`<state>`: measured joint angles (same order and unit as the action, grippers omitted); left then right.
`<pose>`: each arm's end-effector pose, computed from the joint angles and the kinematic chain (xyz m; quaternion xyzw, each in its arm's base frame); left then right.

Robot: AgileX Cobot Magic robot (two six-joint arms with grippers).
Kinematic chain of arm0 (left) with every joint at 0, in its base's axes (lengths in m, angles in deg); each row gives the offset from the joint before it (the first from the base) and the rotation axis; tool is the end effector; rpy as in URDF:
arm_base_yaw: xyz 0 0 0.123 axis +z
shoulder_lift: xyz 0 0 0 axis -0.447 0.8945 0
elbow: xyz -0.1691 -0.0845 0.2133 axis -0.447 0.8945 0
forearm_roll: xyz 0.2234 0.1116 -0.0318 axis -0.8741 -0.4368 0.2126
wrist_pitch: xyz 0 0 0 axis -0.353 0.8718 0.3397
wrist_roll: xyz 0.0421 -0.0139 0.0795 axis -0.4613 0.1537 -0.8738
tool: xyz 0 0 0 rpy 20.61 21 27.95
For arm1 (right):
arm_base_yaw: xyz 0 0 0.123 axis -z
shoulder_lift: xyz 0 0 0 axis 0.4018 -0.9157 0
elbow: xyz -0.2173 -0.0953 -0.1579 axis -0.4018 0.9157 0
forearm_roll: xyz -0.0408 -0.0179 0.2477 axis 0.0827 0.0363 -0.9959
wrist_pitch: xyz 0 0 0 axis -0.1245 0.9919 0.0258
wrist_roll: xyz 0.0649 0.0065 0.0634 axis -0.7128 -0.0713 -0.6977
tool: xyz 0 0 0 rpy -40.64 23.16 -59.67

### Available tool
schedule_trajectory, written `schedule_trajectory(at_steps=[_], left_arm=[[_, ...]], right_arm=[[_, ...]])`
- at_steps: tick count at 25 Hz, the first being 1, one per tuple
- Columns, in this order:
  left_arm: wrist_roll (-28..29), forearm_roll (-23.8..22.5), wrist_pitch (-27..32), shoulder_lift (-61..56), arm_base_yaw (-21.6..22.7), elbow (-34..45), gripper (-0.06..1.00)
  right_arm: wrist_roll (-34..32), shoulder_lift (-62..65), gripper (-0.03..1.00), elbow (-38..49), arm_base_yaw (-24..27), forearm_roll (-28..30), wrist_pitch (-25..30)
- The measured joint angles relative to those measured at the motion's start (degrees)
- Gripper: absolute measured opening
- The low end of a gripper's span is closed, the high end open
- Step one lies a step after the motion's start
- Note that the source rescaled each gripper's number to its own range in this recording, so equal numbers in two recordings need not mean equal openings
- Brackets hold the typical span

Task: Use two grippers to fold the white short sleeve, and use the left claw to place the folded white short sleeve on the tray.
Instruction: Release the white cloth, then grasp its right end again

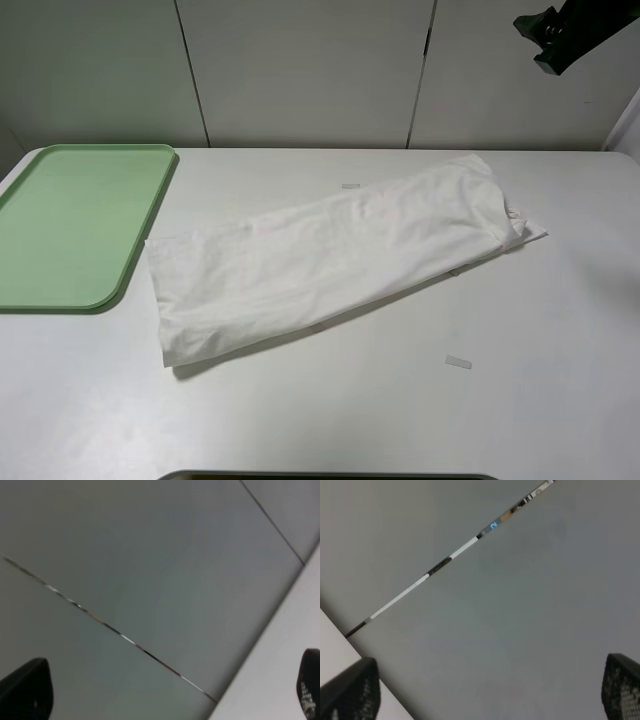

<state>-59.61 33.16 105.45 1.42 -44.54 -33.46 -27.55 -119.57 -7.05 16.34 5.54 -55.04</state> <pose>0.1261 -0.0497 0.4403 0.4132 0.6019 0.1335 0.6702 0.3112 0.0428 0.3325 -0.4036 0.6725 -0.2318 0.5754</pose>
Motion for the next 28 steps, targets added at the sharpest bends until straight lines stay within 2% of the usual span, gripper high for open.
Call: schedule_trajectory(at_steps=[1,5,7,8,11,12,13,14,15,16,18,19,20,24,26,28], left_arm=[[2.3,-0.8,1.8,-4.9,0.0,0.0,0.98],[4.3,-2.5,3.3,-9.2,0.0,0.0,0.99],[15.7,-9.7,6.3,-17.6,0.0,0.0,1.0],[24.4,-11.3,7.5,-19.6,0.0,0.0,1.0],[40.8,-15.9,11.3,-23.3,0.0,-0.1,1.0],[40.8,-15.9,11.3,-23.3,0.0,-0.1,1.0],[45.9,-17.4,13.5,-24.1,0.0,-0.1,1.0],[52.0,-20.0,18.7,-25.1,0.0,-0.1,1.0],[54.1,-21.1,21.6,-25.4,0.0,0.0,1.0],[54.1,-21.1,21.6,-25.4,0.0,0.0,1.0],[55.7,-21.9,26.0,-25.7,0.0,0.2,1.0],[56.1,-22.1,30.6,-25.9,0.0,0.2,1.0],[56.2,-22.1,32.6,-25.9,0.0,0.4,1.0],[56.3,-22.1,33.8,-28.0,0.0,2.7,1.0],[56.4,-22.1,33.8,-31.8,0.0,7.6,1.0],[56.4,-22.0,33.8,-32.6,0.0,8.6,1.0]], right_arm=[[0.0,0.0,0.97,0.0,0.0,0.0,0.0],[0.0,0.0,0.97,0.0,0.0,-0.2,0.0],[0.0,0.0,0.97,0.0,0.0,-0.5,-0.1],[0.0,0.0,0.97,0.0,0.0,-0.5,-0.1],[0.0,0.0,0.97,0.0,0.0,-0.5,-0.4],[0.0,0.0,0.97,0.0,0.0,-0.5,-0.4],[0.0,0.0,0.97,0.0,0.0,-0.5,-0.4],[0.0,0.0,0.97,0.0,0.0,-0.5,-0.4],[0.0,0.0,0.97,0.0,0.0,-0.8,-0.4],[0.0,0.0,0.97,0.0,0.0,-1.3,-0.4],[0.0,0.0,0.97,0.0,0.0,-2.1,-0.5],[0.0,0.0,0.97,0.0,0.0,-2.4,-0.5],[0.0,0.0,0.97,0.0,0.0,-2.7,-0.5],[0.0,0.0,0.97,0.0,0.0,-4.6,-1.7],[0.0,0.0,0.97,0.0,0.0,-4.9,-2.0],[0.0,0.0,0.97,0.0,0.0,-5.0,-2.0]])
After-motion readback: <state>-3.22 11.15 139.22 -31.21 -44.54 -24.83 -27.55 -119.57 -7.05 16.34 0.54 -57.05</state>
